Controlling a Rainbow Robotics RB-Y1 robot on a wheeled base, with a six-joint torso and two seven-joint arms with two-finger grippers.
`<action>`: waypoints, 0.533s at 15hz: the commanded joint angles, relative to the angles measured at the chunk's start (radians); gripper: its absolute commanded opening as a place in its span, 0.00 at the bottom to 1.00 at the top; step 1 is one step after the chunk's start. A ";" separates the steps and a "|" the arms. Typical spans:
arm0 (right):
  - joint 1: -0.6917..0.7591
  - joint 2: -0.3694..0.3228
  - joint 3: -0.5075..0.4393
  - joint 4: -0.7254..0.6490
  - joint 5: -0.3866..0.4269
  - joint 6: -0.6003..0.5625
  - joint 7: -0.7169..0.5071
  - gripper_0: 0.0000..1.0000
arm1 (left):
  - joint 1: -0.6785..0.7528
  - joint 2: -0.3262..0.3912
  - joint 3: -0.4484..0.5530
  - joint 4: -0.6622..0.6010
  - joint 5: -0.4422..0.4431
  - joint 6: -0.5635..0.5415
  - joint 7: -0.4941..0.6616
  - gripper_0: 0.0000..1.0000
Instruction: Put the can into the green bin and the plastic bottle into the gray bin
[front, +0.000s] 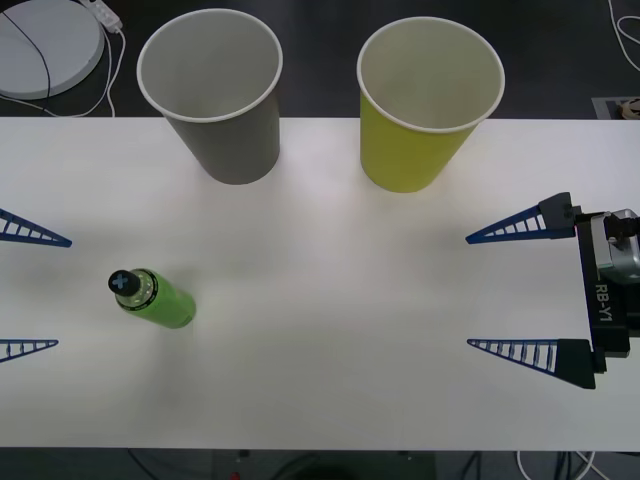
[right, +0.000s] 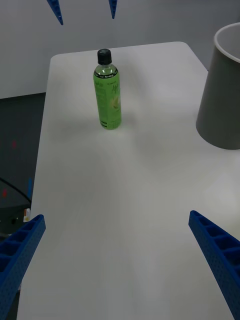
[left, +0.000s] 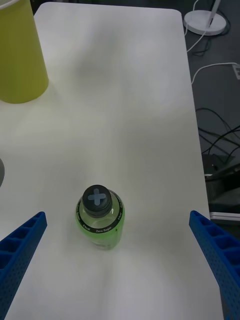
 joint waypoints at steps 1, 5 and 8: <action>0.000 0.000 0.000 0.000 0.000 0.000 0.000 1.00 | 0.000 0.000 0.000 0.000 0.000 0.000 0.000 1.00; 0.000 0.000 0.000 0.000 0.000 0.000 0.000 1.00 | 0.035 -0.008 -0.031 0.015 0.002 0.004 0.001 1.00; 0.000 0.000 0.000 0.000 0.000 0.000 0.000 1.00 | 0.049 0.021 -0.074 0.077 0.094 0.047 -0.015 1.00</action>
